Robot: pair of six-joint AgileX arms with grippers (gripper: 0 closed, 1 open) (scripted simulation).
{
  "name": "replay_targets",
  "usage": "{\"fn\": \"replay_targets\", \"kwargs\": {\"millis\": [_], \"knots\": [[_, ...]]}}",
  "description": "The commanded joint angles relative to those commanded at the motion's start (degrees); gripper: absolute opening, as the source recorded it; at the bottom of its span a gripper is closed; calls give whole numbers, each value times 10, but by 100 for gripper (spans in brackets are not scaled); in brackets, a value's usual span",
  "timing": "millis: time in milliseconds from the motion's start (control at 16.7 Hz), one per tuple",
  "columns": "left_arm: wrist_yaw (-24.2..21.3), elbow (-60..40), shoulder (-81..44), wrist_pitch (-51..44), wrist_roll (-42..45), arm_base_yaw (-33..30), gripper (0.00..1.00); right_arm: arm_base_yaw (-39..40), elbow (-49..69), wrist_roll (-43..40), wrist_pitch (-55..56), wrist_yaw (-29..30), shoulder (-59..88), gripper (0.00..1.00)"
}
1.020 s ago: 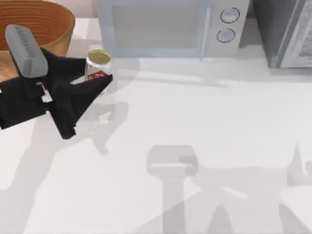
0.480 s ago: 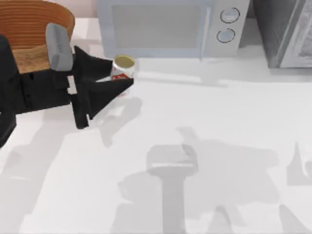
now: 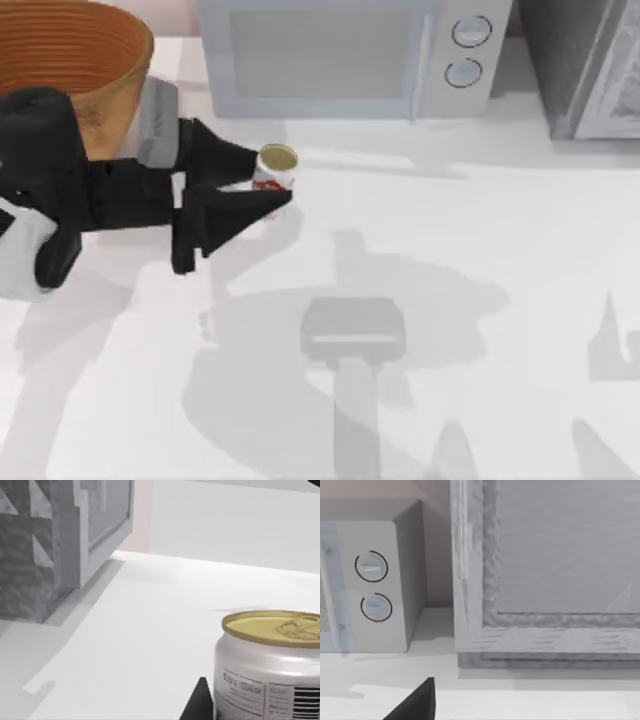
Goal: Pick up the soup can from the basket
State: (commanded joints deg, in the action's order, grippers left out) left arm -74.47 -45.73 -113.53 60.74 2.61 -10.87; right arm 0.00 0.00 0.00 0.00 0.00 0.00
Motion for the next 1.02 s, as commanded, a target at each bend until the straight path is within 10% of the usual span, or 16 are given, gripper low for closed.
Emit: {"fn": "replay_targets", "kwargs": {"millis": [1020], "knots": [[-102, -122, -285, 182, 26, 28, 0, 0, 0, 0, 0, 0, 0, 100]]}}
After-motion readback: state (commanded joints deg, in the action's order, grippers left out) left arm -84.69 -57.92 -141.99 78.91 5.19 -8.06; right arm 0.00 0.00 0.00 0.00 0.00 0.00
